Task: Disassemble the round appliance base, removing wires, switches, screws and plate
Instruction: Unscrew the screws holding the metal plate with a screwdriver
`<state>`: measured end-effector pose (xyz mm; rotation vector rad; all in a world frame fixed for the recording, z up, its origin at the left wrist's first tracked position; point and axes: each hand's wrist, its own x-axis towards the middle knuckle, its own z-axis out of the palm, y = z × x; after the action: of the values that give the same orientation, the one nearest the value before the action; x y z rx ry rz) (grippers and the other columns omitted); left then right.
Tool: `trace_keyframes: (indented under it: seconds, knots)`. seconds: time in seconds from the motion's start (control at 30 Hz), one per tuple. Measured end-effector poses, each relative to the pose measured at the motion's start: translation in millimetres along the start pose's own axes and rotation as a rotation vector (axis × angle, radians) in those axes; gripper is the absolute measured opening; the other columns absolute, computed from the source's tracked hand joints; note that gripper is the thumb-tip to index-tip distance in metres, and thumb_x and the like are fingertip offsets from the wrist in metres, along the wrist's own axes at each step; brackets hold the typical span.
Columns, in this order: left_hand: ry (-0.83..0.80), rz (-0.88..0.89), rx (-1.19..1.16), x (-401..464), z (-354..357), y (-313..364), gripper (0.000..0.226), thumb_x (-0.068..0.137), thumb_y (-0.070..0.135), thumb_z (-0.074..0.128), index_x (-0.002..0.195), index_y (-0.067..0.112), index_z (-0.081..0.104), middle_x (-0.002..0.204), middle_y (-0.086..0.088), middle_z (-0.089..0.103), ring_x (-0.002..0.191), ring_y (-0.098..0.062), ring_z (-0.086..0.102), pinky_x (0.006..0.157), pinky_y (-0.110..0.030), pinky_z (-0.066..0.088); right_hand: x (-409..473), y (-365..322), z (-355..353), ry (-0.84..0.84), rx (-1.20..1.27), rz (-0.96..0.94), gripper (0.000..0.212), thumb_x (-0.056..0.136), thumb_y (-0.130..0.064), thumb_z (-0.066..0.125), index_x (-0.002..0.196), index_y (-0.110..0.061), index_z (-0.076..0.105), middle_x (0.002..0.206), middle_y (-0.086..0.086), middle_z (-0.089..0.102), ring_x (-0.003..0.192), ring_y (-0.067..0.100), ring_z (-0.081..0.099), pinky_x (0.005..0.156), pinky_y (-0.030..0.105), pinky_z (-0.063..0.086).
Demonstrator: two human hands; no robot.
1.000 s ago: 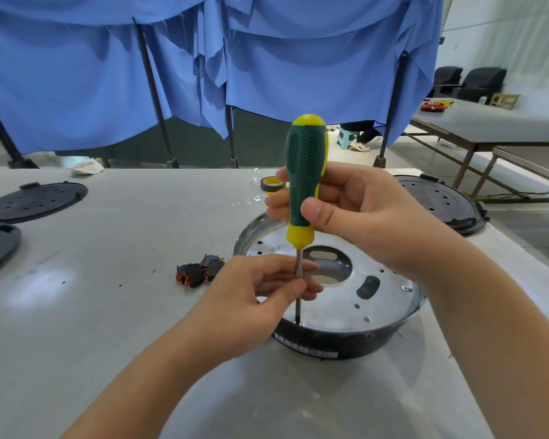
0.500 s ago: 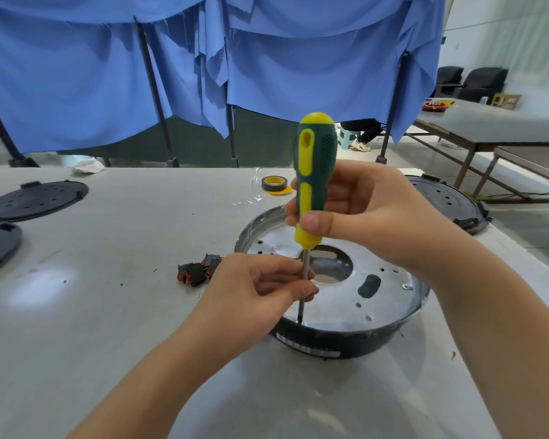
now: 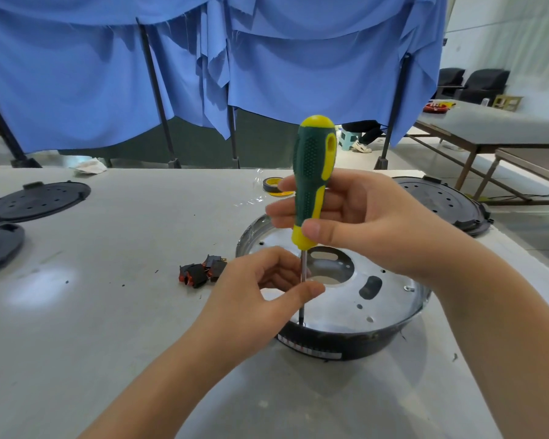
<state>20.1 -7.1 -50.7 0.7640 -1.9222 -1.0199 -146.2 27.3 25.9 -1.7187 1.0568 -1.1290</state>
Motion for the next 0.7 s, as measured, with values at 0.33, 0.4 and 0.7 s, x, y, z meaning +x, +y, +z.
trace_keyframes:
  seconds: [0.33,0.4,0.7]
  knots:
    - [0.045,-0.015,-0.058,0.4,-0.2,-2.5,0.015,0.068,0.02,0.084,0.073,0.023,0.07,0.067,0.005,0.073,0.064,-0.013,0.07,0.064,-0.024,0.057,1.1,-2.4,2.3,0.09,-0.141,0.031,0.055,0.064,-0.026,0.08,0.114,-0.017,0.062,0.1,-0.001,0.071,0.09,0.014,0.07,0.08,0.027,0.057]
    - [0.07,0.004,-0.034,0.6,0.8,-3.2,0.021,0.063,0.028,0.086,0.07,0.023,0.067,0.064,0.006,0.07,0.061,-0.013,0.067,0.064,-0.027,0.058,2.0,-1.1,2.5,0.136,-0.156,0.015,0.057,0.057,-0.028,0.08,0.11,-0.013,0.063,0.093,0.004,0.072,0.084,0.021,0.07,0.078,0.032,0.059]
    - [-0.047,0.063,0.017,-0.6,-0.4,-2.8,0.021,0.085,0.008,0.067,0.088,0.029,0.07,0.081,0.012,0.075,0.076,-0.006,0.072,0.074,-0.017,0.055,-0.6,1.0,-2.9,0.056,-0.101,0.018,0.031,0.089,-0.006,0.062,0.118,-0.016,0.059,0.108,0.0,0.073,0.101,0.012,0.068,0.086,0.024,0.054]
